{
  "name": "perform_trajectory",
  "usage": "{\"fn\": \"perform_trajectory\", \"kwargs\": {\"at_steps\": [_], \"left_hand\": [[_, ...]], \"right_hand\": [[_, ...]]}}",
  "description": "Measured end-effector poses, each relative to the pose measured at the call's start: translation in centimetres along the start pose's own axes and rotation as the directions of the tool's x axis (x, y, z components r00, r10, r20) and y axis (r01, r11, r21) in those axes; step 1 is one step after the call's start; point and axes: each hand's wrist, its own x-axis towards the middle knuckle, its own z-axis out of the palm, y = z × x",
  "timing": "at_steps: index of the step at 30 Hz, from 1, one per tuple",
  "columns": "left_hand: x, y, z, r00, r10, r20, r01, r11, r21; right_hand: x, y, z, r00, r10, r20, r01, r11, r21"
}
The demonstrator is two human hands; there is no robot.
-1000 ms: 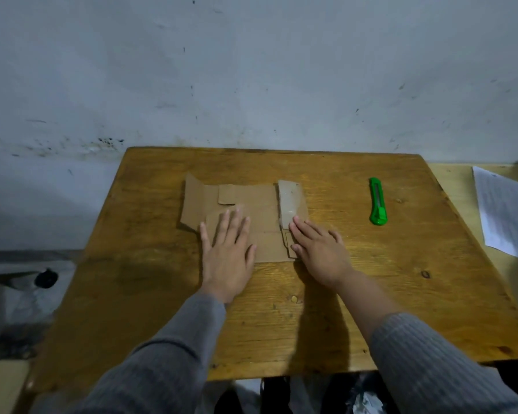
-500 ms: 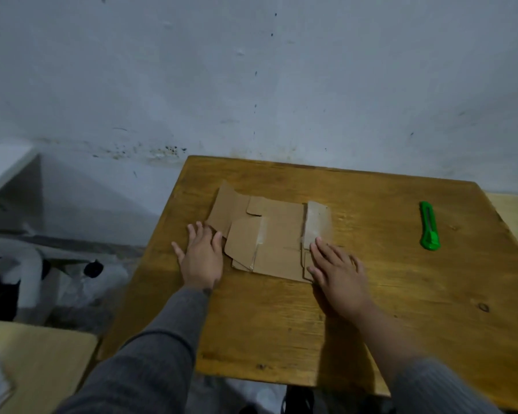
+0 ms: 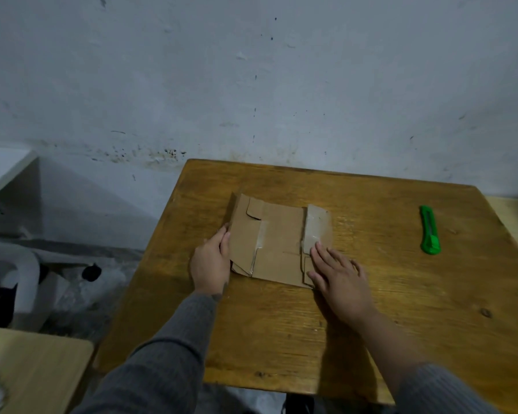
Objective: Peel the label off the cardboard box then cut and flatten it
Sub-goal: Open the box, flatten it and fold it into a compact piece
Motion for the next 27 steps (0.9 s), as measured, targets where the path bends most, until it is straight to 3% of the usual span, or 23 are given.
{"fn": "perform_trajectory", "kwargs": {"at_steps": [11,18,27], "left_hand": [[-1.3,3.9,0.6,0.994,0.097,-0.058,-0.107,0.971,-0.215],[-2.7,6.0,2.2,0.953,0.302,-0.018,-0.303,0.952,-0.047],[-2.6,6.1,4.3,0.837,0.523,0.162,-0.547,0.8,0.245]], "right_hand": [[0.0,0.2,0.0,1.0,-0.015,-0.014,0.015,1.0,0.011],[-0.2,0.1,-0.1,0.999,-0.016,-0.047,0.018,0.999,0.045],[-0.1,0.2,-0.3,0.997,-0.02,-0.072,0.025,0.997,0.075]]}}
